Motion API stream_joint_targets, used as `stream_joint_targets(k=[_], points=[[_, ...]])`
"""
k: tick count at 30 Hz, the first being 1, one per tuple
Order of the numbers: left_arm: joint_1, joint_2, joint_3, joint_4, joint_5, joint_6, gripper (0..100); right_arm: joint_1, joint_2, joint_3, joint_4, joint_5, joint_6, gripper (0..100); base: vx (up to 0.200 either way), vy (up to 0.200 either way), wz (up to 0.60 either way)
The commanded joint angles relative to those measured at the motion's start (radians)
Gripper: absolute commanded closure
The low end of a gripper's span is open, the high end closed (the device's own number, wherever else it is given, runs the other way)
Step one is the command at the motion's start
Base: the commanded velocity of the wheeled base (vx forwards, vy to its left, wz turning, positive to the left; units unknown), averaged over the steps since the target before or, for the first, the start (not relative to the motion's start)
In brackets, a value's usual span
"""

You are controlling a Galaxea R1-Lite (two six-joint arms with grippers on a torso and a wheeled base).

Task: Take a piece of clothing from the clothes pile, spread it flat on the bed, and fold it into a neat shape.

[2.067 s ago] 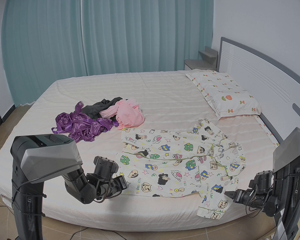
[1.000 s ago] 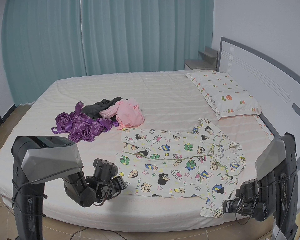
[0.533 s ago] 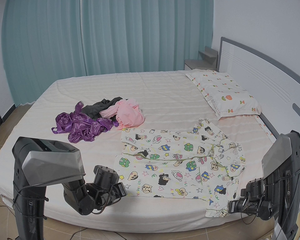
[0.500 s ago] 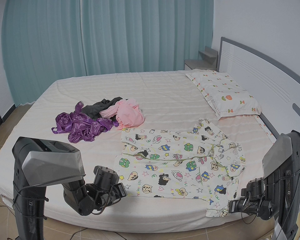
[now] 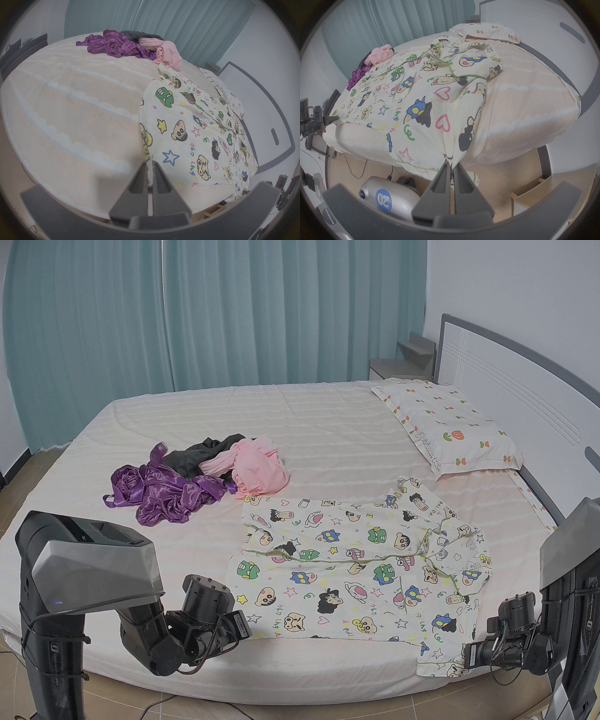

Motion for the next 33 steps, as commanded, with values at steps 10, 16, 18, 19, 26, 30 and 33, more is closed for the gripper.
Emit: stream_joint_targets(k=[10, 16, 18, 19, 26, 30, 33], points=[[-0.016, -0.02, 0.063, 0.009, 0.0, 0.032, 100, -0.004, -0.046, 0.017, 0.13, -0.002, -0.033, 100, 0.0, 0.0, 0.0], [-0.018, -0.042, 0.109, 0.009, -0.003, 0.071, 100, -0.006, -0.087, 0.017, 0.196, -0.011, -0.048, 100, 0.0, 0.0, 0.0], [-0.021, -0.042, 0.112, 0.012, -0.003, 0.071, 100, -0.006, -0.096, 0.017, 0.211, -0.015, -0.054, 100, 0.0, 0.0, 0.0], [-0.027, -0.04, 0.116, 0.025, -0.003, 0.071, 100, -0.007, -0.107, 0.017, 0.231, -0.02, -0.063, 100, 0.0, 0.0, 0.0], [-0.046, -0.071, 0.116, 0.118, -0.017, 0.072, 100, -0.024, -0.115, 0.017, 0.274, -0.025, -0.103, 100, 0.0, 0.0, 0.0], [-0.044, -0.088, 0.118, 0.155, -0.02, 0.074, 100, -0.029, -0.13, 0.017, 0.318, -0.038, -0.12, 100, 0.0, 0.0, 0.0], [-0.046, -0.089, 0.118, 0.183, -0.025, 0.092, 100, -0.033, -0.133, 0.017, 0.326, -0.044, -0.129, 100, 0.0, 0.0, 0.0]])
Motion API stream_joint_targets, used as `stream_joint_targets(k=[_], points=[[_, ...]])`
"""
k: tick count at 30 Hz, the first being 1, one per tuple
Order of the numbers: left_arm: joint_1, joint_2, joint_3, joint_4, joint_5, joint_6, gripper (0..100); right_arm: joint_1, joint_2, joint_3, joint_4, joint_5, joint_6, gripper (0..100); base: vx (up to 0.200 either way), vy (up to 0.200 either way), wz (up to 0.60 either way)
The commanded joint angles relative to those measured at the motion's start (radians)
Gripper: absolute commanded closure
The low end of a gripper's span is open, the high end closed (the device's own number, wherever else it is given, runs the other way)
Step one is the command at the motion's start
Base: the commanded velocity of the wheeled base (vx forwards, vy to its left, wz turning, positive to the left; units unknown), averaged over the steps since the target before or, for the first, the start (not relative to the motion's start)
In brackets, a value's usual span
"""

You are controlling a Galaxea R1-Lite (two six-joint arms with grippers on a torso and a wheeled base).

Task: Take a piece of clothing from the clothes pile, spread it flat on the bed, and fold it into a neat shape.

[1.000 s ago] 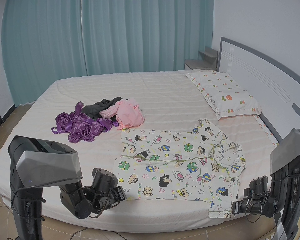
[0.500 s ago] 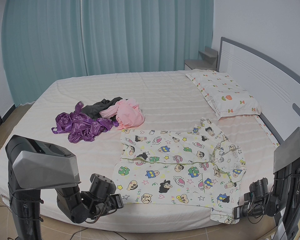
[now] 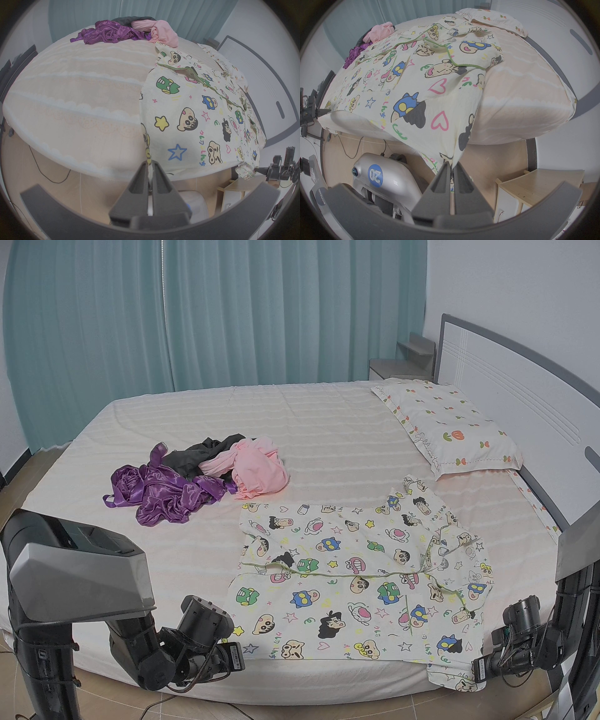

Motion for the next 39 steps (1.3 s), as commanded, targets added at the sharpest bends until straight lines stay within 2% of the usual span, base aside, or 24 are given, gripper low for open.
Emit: stream_joint_targets(k=[1, 15, 16, 17, 18, 22, 27, 29, 35, 39], points=[[-0.002, -0.013, 0.002, 0.022, -0.002, 0.013, 100, -0.007, -0.011, 0.018, 0.007, -0.005, -0.005, 100, 0.0, 0.0, 0.0], [-0.007, -0.018, -0.015, 0.095, -0.016, 0.019, 100, -0.008, -0.006, 0.018, 0.044, -0.003, -0.032, 100, 0.0, 0.0, 0.0], [-0.007, -0.019, -0.015, 0.095, -0.022, 0.017, 100, -0.008, -0.006, 0.018, 0.043, -0.003, -0.034, 0, 0.0, 0.0, 0.0], [-0.007, -0.024, -0.012, 0.095, -0.03, 0.019, 100, -0.008, -0.004, 0.018, 0.039, -0.003, -0.032, 0, 0.0, 0.0, 0.0], [-0.007, -0.03, -0.012, 0.097, -0.034, 0.017, 0, -0.007, -0.004, 0.018, 0.036, -0.002, -0.031, 0, 0.0, 0.0, 0.0], [-0.002, -0.058, -0.009, 0.097, -0.036, 0.017, 0, -0.008, -0.012, 0.018, 0.041, -0.002, -0.028, 0, 0.0, 0.0, 0.0], [0.044, -0.193, 0.0, 0.109, -0.071, 0.029, 0, -0.024, -0.118, 0.018, 0.056, -0.006, -0.022, 0, 0.0, 0.0, 0.0], [0.069, -0.245, -0.001, 0.128, -0.109, 0.034, 0, -0.025, -0.179, 0.018, 0.058, 0.0, -0.018, 0, 0.0, 0.0, 0.0], [0.136, -0.381, -0.008, 0.138, -0.293, 0.034, 0, -0.012, -0.437, 0.018, 0.056, 0.018, 0.04, 0, 0.0, 0.0, 0.0], [0.141, -0.391, -0.014, 0.134, -0.327, 0.029, 0, -0.012, -0.508, 0.013, 0.053, 0.021, 0.044, 0, 0.0, 0.0, 0.0]])
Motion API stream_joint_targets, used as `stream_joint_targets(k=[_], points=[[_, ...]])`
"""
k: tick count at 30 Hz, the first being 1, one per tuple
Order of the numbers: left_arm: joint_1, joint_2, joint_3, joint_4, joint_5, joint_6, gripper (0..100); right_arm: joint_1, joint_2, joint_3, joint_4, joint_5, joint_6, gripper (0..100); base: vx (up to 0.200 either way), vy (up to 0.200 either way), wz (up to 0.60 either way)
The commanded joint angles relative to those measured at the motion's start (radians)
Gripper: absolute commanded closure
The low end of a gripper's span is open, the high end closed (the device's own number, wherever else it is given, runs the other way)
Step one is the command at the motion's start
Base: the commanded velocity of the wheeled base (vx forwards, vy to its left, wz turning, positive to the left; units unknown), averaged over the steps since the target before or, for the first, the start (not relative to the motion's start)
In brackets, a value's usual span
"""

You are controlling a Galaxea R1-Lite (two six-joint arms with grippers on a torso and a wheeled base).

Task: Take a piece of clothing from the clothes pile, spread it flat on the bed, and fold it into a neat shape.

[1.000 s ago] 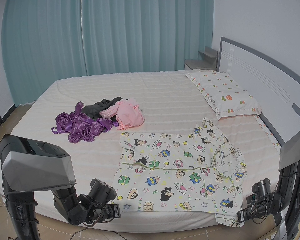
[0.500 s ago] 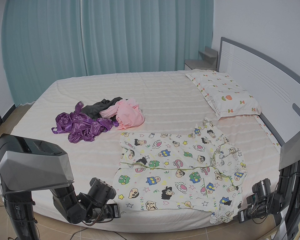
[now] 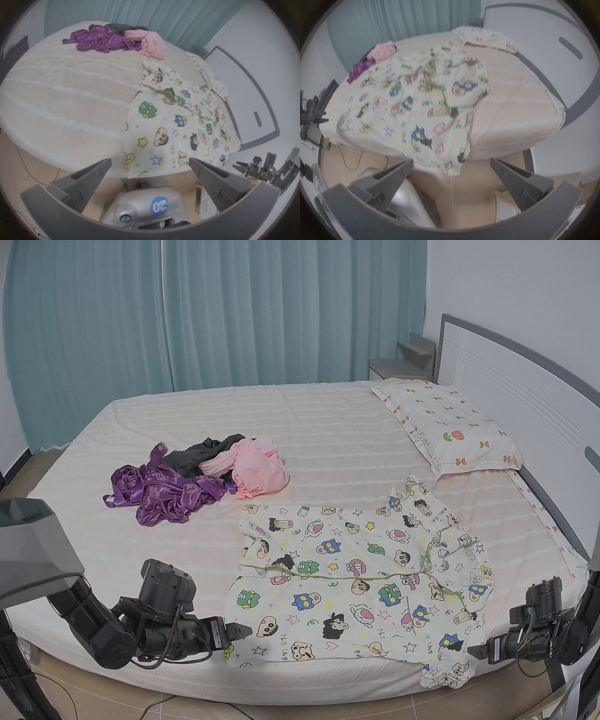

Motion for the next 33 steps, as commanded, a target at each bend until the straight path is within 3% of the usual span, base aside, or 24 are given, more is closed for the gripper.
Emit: stream_joint_targets(k=[1, 4, 5, 9, 19, 28, 33], points=[[0.046, -0.103, -0.007, -0.013, -0.072, -0.006, 0, 0.005, -0.218, 0.0, -0.008, 0.011, 0.051, 0, 0.0, 0.0, 0.0], [0.05, -0.102, -0.007, -0.028, -0.072, -0.009, 0, 0.007, -0.223, -0.005, -0.011, 0.013, 0.082, 0, 0.0, 0.0, 0.0], [0.053, -0.094, -0.01, -0.065, -0.074, -0.054, 0, 0.013, -0.221, -0.028, -0.015, 0.013, 0.123, 0, 0.2, 0.0, 0.0], [0.061, -0.089, -0.047, -0.103, -0.074, -0.19, 0, 0.022, -0.2, -0.043, -0.015, 0.013, 0.151, 0, 0.2, 0.0, 0.0], [0.061, -0.034, -0.049, -0.112, -0.074, -0.189, 0, 0.024, -0.21, -0.041, -0.015, 0.013, 0.153, 0, 0.2, 0.0, 0.0], [0.046, -0.013, -0.049, -0.123, -0.069, -0.193, 0, 0.024, -0.203, -0.043, -0.015, 0.013, 0.154, 0, 0.0, 0.0, 0.0], [0.038, -0.011, -0.046, -0.123, -0.069, -0.195, 0, 0.024, -0.203, -0.043, -0.015, 0.013, 0.154, 0, 0.0, -0.2, 0.0]])
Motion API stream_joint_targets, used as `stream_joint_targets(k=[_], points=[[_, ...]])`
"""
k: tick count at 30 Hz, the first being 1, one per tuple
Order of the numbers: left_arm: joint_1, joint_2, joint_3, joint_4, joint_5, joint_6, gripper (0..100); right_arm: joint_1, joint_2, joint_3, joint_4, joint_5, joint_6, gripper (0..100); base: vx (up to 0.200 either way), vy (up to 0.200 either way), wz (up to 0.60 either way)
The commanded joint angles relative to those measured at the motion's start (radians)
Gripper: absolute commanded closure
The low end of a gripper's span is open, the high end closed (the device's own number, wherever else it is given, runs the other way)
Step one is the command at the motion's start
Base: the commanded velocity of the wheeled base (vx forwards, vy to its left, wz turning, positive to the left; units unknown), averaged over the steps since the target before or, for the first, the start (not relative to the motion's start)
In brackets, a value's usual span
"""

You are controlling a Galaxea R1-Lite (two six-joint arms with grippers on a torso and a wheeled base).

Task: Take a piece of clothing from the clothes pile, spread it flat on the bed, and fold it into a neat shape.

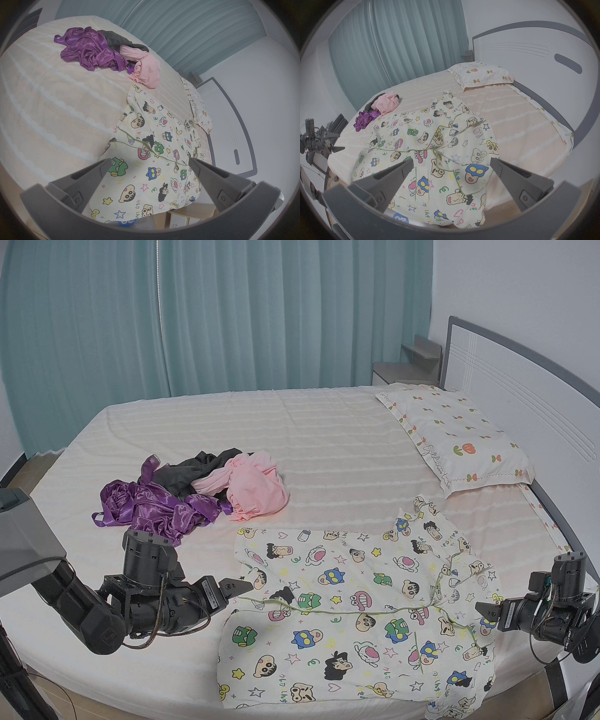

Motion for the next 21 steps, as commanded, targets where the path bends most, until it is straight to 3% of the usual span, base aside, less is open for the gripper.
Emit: stream_joint_targets(k=[1, 13, 18, 21], points=[[-0.011, 0.01, 0.003, 0.0, 0.0, 0.001, 0, 0.0, 0.004, 0.001, 0.0, 0.0, 0.0, 0, 0.0, -0.2, 0.0], [-0.034, 0.024, 0.012, -0.002, 0.001, 0.001, 0, 0.023, 0.005, -0.016, -0.002, 0.003, 0.049, 0, 0.0, -0.2, 0.0], [-0.034, 0.025, 0.007, -0.002, 0.003, 0.0, 0, 0.072, 0.021, -0.119, 0.0, 0.003, 0.176, 0, 0.0, 0.0, 0.0], [-0.035, 0.022, 0.029, -0.021, 0.0, 0.0, 0, 0.069, 0.134, -0.276, 0.0, 0.003, 0.262, 0, 0.0, 0.0, 0.0]])
